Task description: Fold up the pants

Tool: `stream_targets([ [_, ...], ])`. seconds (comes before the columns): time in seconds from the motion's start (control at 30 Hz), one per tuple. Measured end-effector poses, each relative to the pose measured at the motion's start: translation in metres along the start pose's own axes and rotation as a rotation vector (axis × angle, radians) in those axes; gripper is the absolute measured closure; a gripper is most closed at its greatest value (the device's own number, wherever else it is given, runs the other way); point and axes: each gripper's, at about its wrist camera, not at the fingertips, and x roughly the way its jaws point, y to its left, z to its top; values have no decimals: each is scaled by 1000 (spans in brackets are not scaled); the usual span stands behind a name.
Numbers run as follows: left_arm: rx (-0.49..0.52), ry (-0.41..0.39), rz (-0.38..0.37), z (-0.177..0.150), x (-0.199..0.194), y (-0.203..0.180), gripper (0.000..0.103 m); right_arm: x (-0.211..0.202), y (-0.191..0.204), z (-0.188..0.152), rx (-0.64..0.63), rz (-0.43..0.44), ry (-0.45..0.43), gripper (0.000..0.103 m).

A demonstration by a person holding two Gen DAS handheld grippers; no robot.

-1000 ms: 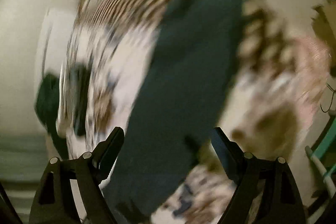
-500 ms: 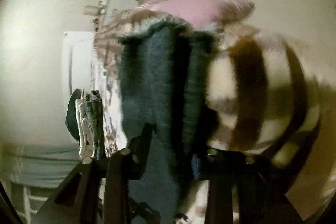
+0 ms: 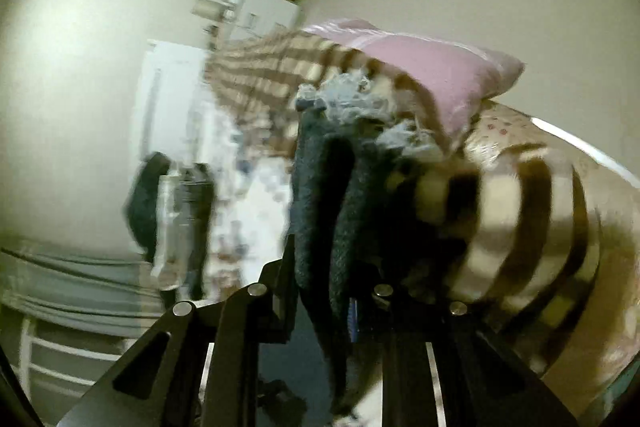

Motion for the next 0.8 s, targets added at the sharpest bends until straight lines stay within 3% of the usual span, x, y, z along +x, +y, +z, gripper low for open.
stream_targets([
  [0.07, -2, 1, -3, 0, 0, 0, 2, 24, -11, 13, 51, -33, 41, 75],
  [0.17, -3, -1, -8, -1, 2, 1, 1, 46, -25, 25, 112, 3, 64, 76],
  [0.27, -3, -6, -10, -3, 3, 3, 1, 33, -23, 24, 92, 4, 6, 95],
  [0.37, -17, -13, -32, -5, -3, 5, 1, 13, -7, 18, 48, 2, -37, 95],
  [0.5, -38, -54, -61, -22, -35, 20, 1, -8, 30, 2, -70, -11, -31, 95],
  [0.63, -104, -77, -91, -42, -64, 54, 0, -11, 96, -30, -210, -12, 6, 95],
  [0.8, -244, -119, -105, -73, -97, 132, 1, 19, 187, -119, -437, -20, 110, 95],
])
